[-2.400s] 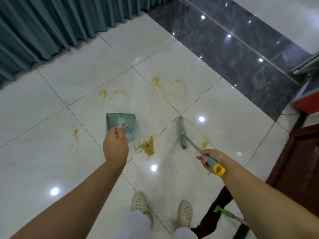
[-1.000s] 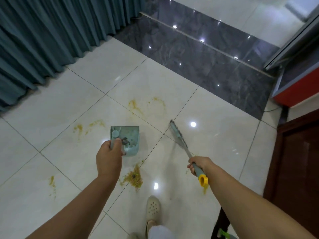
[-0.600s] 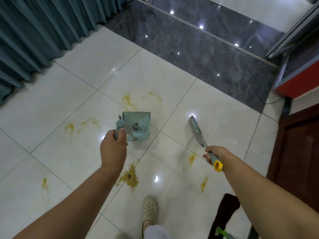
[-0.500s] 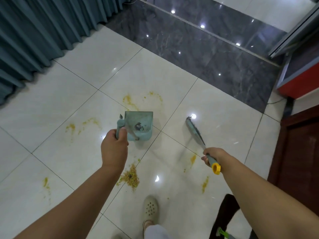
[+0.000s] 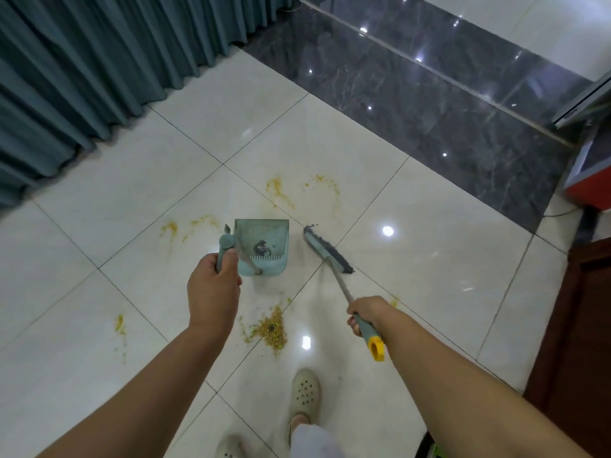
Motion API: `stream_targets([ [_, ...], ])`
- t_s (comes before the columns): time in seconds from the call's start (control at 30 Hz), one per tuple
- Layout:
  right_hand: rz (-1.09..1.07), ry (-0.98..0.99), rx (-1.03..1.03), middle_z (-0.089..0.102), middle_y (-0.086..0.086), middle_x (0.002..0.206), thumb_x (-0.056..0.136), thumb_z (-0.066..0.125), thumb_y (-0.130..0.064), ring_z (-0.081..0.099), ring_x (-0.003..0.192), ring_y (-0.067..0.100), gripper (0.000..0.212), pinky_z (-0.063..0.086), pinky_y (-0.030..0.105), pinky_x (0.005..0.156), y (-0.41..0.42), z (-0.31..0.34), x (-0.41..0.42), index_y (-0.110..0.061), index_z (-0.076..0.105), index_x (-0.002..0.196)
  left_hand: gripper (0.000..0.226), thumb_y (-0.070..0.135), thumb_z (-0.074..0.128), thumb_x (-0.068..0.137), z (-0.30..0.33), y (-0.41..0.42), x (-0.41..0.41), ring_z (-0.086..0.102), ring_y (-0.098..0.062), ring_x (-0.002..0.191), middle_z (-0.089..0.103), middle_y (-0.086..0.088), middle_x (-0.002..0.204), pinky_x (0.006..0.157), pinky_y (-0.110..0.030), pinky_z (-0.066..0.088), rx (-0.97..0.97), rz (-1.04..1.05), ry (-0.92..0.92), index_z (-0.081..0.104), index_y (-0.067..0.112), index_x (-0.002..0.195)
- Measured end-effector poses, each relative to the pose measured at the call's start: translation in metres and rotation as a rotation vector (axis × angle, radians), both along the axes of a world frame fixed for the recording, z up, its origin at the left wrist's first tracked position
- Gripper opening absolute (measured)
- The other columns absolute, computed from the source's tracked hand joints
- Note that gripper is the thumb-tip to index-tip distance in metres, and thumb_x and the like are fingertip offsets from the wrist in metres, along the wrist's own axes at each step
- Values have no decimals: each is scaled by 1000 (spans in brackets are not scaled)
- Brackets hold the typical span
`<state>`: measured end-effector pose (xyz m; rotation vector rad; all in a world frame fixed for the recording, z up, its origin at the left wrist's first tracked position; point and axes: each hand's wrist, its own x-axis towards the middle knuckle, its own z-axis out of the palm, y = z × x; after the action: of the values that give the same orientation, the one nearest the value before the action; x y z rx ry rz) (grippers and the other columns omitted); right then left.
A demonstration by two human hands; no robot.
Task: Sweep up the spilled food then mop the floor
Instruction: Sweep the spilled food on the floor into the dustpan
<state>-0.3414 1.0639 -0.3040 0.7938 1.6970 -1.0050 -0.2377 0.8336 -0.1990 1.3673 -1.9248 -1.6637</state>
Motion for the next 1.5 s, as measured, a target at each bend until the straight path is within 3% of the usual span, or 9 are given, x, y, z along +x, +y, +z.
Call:
stream_targets([
  [0.27,208,-39,37,49,13,64,91,50,0,41,45,18,17,39,17,35,-65,16,81,7,51,106,26,35,48,87,1,-47,76,44,-16,50,54,-2,61,47,-29,37,-43,73,-20,52,18,68],
  [0.43,297,-70,48,50,14,64,90,51,0,43,46,19,9,40,22,38,-83,32,121,8,50,95,29,40,48,86,4,-70,118,43,-17,53,52,0,61,50,-31,37,-78,123,-52,48,20,64],
  [0.5,338,-90,54,51,15,64,90,52,0,44,45,19,8,40,24,40,-87,38,131,7,50,86,31,40,46,86,5,-76,130,46,-18,54,54,-2,63,51,-31,39,-114,130,-88,50,17,67],
  [0.6,402,-103,65,52,15,64,90,52,-1,44,44,17,7,40,21,38,-92,48,138,6,50,90,30,36,45,89,6,-82,144,48,-20,58,56,-5,68,53,-28,38,-141,147,-117,55,10,76],
  [0.9,434,-71,60,55,14,70,90,56,-4,44,46,14,12,41,16,34,-104,72,95,3,53,81,31,33,44,92,2,-96,162,47,-13,53,54,-4,67,45,-23,33,-153,269,-140,55,6,80],
  [1.03,442,-9,48,52,14,67,91,54,-1,42,46,14,15,39,14,32,-122,71,58,3,52,77,31,36,45,92,-6,-99,163,47,-17,57,53,-3,67,48,-25,36,-123,336,-134,51,10,77],
  [1.2,489,17,31,48,14,65,94,51,1,38,20,11,18,37,11,30,-155,59,18,3,49,75,31,38,44,90,-20,-100,154,48,-20,59,55,-5,67,56,-34,43,-108,423,-144,50,16,69],
  [1.37,618,2,20,49,14,66,94,51,0,39,44,17,7,39,12,31,-182,41,5,6,49,94,33,41,44,89,-33,-96,145,50,-20,58,56,-4,66,56,-34,44,-110,528,-167,49,17,67],
  [1.5,717,-1,39,49,13,64,92,53,2,41,44,18,15,41,14,33,-186,38,11,6,51,78,34,43,43,88,-37,-92,147,50,-20,57,57,-4,67,54,-32,43,-114,561,-181,50,17,68],
])
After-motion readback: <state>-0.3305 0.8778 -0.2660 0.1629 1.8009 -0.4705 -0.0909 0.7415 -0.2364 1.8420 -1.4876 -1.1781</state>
